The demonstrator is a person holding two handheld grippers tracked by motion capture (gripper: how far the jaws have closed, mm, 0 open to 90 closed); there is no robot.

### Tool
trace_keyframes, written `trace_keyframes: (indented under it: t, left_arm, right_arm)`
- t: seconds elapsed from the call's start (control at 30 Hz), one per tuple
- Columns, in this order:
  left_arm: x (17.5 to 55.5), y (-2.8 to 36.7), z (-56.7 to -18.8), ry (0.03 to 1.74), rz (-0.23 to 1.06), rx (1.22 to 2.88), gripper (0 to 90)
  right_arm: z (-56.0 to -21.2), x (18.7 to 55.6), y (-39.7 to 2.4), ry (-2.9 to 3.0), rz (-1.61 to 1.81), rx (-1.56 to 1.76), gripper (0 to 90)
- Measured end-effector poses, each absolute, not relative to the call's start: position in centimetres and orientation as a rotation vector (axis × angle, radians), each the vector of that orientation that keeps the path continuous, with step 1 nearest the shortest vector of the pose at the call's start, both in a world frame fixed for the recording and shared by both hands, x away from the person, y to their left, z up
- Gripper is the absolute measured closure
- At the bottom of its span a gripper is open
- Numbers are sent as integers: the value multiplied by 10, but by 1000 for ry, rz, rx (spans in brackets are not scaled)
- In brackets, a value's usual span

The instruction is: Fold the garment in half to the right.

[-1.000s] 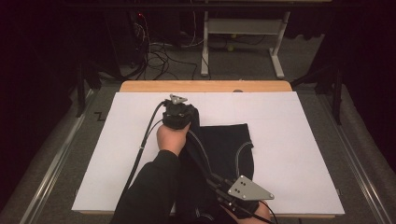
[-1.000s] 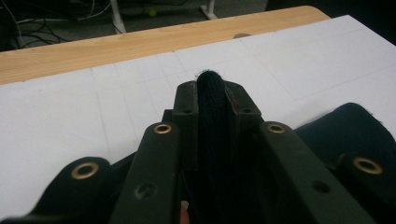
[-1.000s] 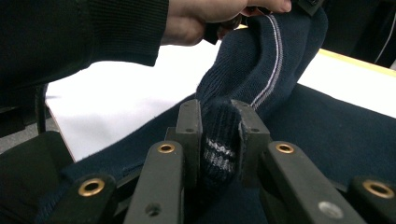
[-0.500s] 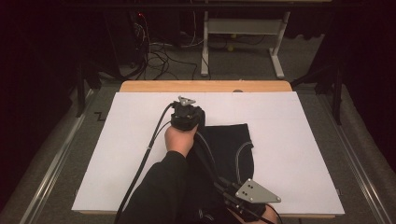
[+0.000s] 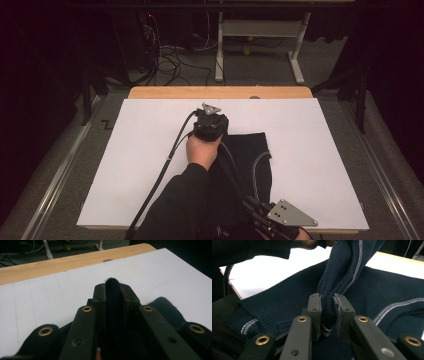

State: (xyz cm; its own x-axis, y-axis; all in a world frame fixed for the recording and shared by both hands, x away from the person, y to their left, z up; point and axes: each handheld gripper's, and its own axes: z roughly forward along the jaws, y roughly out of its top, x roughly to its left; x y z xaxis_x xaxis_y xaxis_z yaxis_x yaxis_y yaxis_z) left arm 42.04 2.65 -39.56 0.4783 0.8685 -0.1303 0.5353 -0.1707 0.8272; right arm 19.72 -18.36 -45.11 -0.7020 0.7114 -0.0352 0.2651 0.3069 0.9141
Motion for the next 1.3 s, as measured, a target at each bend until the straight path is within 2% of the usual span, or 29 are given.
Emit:
trace_keyframes:
  t: [0.2,0.43,0.5,0.53,0.6,0.63,0.93,1.2,1.3]
  left_arm:
    - [421,9,-400,1166,453,1861,734]
    - [421,-14,-400,1122,446,1879,728]
    - [420,-18,-400,1082,460,1884,667]
    - [420,-20,-400,1070,446,1879,600]
    - [420,-20,-398,1064,421,1853,481]
    - [419,-19,-397,1056,418,1846,450]
    - [411,1,-397,997,417,1869,292]
    - [396,47,-417,1003,404,1893,136]
    - [388,67,-426,1001,405,1889,131]
  right_arm:
    - [-452,192,-191,2149,1349,894,806]
    - [-451,190,-205,2121,1343,967,793]
    - [-452,191,-211,2108,1359,1006,691]
    - [-452,192,-212,2098,1363,1009,645]
    - [-451,192,-214,2080,1377,1019,602]
    - [-450,192,-215,2072,1382,1020,583]
    - [-450,194,-215,2053,1384,1010,564]
    - [-452,198,-214,2059,1367,1018,565]
    - [-453,199,-215,2058,1365,1030,564]
